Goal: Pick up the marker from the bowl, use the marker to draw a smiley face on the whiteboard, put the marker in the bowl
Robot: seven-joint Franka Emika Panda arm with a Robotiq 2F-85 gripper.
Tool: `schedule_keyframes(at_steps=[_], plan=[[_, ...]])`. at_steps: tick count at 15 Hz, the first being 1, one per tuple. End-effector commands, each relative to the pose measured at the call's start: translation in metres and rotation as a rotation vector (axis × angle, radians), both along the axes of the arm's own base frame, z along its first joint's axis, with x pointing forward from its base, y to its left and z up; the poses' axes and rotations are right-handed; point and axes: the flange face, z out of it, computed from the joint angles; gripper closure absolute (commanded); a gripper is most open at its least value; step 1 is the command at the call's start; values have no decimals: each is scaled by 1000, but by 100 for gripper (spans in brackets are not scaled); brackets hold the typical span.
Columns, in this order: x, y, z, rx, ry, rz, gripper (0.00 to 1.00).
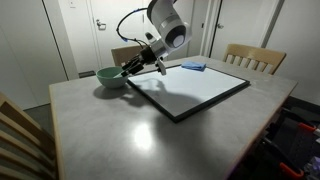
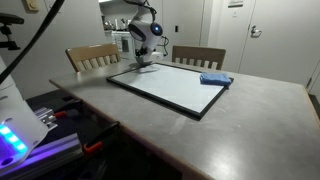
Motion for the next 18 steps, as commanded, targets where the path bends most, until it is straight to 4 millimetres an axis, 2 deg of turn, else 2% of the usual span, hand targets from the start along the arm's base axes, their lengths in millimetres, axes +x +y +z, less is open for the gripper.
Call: schedule_keyframes(at_steps=[1,4,5,11,13,15,18], plan=[[5,-1,13,34,-14,-2,20],[10,-2,15,31,-20,-7,12],[11,-3,14,28,-22,-9,16],[15,-3,6,15,-20,-10,24],[15,-3,4,15,-16,-11,30],[15,-3,2,14,-13,-12,40],[13,-4,-2,13,-2,-20,39]])
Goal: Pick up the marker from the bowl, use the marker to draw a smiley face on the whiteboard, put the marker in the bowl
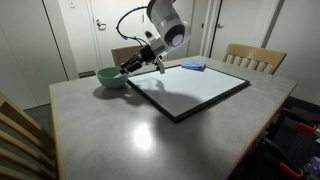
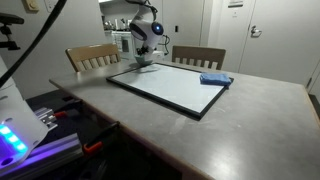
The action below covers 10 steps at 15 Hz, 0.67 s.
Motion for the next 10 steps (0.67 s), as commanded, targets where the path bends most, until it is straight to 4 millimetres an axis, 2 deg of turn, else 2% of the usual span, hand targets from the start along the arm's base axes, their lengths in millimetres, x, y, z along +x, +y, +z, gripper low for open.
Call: schedule_keyframes(at_steps=[1,5,6,7,10], plan=[[6,-3,-9,3,14,-13,38],[8,-10,-18,6,33,-26,38],[9,-11,-19,6,35,-30,45],[10,-12,-20,7,35,-32,63],[12,-15,-21,7,34,-35,84]])
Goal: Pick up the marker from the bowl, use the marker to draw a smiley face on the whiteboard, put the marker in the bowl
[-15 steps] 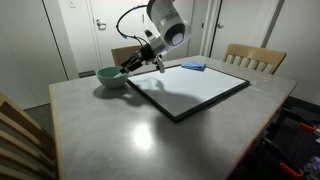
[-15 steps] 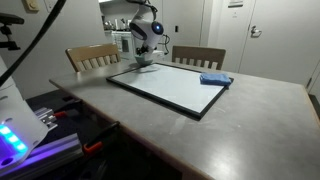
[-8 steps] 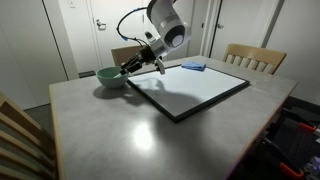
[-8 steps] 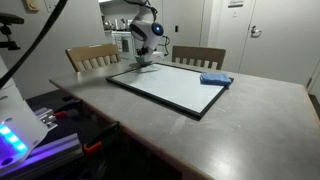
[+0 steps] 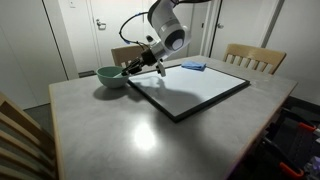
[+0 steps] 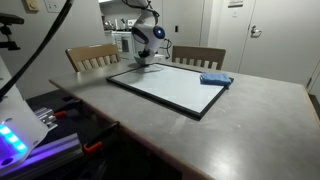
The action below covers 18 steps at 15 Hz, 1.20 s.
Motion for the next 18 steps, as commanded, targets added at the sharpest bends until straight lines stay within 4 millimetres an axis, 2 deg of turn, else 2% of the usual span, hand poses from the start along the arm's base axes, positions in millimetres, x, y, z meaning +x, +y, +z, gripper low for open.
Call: schedule_keyframes(at_steps=[1,2,3,4,10,14,18], plan=[[8,-6,-2,0,-3,-4,90],[8,-7,-1,1,-4,-5,98],[8,-7,-1,2,-5,-5,99],[8,-7,0,2,-6,-4,95],[5,5,12,5,26,41,95],[4,18,33,-46,77,67,95],[8,32,66,-145,87,103,95]])
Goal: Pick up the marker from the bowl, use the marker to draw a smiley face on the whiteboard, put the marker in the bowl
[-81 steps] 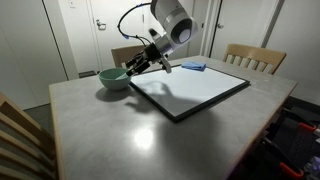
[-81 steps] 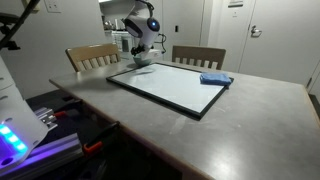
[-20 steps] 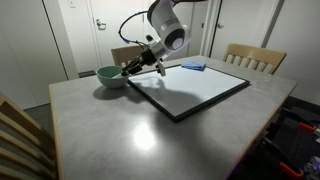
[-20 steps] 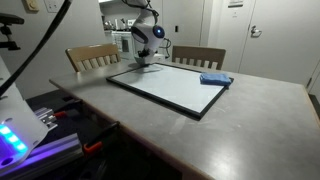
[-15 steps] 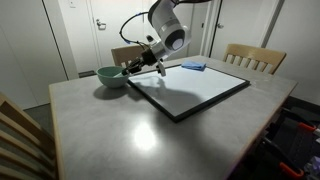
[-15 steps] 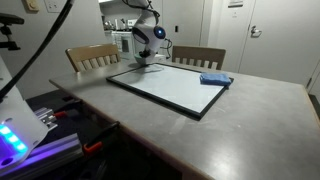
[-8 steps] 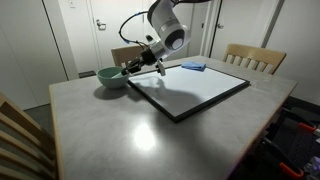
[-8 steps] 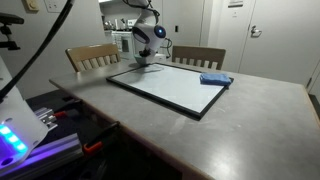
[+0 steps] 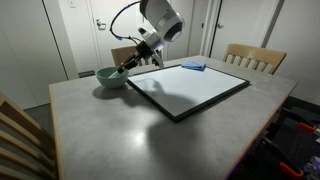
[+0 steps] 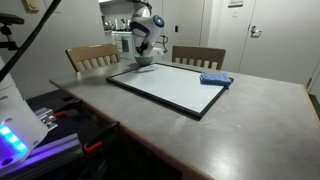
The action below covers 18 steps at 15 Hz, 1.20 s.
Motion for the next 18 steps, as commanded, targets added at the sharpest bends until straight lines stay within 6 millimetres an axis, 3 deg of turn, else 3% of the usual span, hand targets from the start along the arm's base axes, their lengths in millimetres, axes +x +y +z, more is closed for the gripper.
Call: schedule_keyframes(at_steps=[1,13,18], plan=[[0,12,38,-96,-1,21,95],[-17,49,150,-632,35,-119,95],[-29,39,181,-749,167,-270,95]])
